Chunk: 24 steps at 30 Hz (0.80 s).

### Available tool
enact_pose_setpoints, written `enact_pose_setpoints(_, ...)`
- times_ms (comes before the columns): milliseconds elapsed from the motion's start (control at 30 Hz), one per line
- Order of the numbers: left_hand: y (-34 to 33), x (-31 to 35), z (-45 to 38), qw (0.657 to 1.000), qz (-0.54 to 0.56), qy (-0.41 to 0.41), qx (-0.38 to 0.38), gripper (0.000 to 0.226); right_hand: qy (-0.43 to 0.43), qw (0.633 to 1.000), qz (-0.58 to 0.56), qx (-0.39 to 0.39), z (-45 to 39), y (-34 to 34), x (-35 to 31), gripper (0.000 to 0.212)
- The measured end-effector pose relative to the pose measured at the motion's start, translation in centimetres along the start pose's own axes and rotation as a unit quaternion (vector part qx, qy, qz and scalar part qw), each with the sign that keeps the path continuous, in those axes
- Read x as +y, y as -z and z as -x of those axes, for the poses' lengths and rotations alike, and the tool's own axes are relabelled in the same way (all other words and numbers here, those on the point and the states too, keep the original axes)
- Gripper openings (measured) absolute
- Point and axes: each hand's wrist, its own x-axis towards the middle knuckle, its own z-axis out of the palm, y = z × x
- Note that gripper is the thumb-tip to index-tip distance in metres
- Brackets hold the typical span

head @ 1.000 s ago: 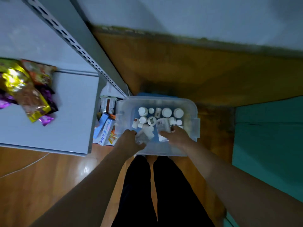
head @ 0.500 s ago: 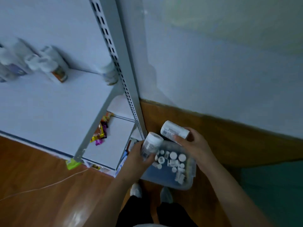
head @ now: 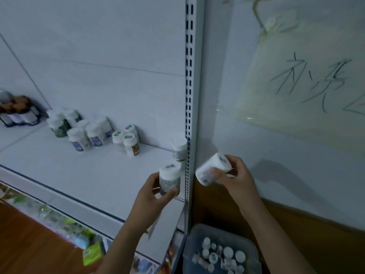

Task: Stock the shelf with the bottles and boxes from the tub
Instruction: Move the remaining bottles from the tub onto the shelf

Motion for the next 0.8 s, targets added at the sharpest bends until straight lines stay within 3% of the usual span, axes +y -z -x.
enact_pose_setpoints(167, 4.7, -1.3, -3.8, 1.000, 0.005, 0.004, 0.028, 0.043, 0.059, 0.997, 0.042, -0.010, -1.0, -5.9, -1.0, 0.040)
enact_pose_setpoints(433, 5.3, -3.1, -10.4, 0.997, -0.060, -0.054, -0.005, 0.047, 0.121, 0.981, 0.148, 0.043, -3.3, -13.4, 2.0, 0.058)
enact_pose_setpoints(667, 4.3, -6.9, -14.4, 0.972, -0.208, -0.111, -0.001, 0.024, 0.072, 0.940, 0.329, 0.047, -3.5, -15.6, 5.4, 0.043)
enact_pose_setpoints(800, 3.9, -7.5, -15.4, 0.961, -0.244, -0.134, 0.009, 0.028, 0.051, 0.944, 0.323, 0.035, -3.7, -15.8, 6.0, 0.062)
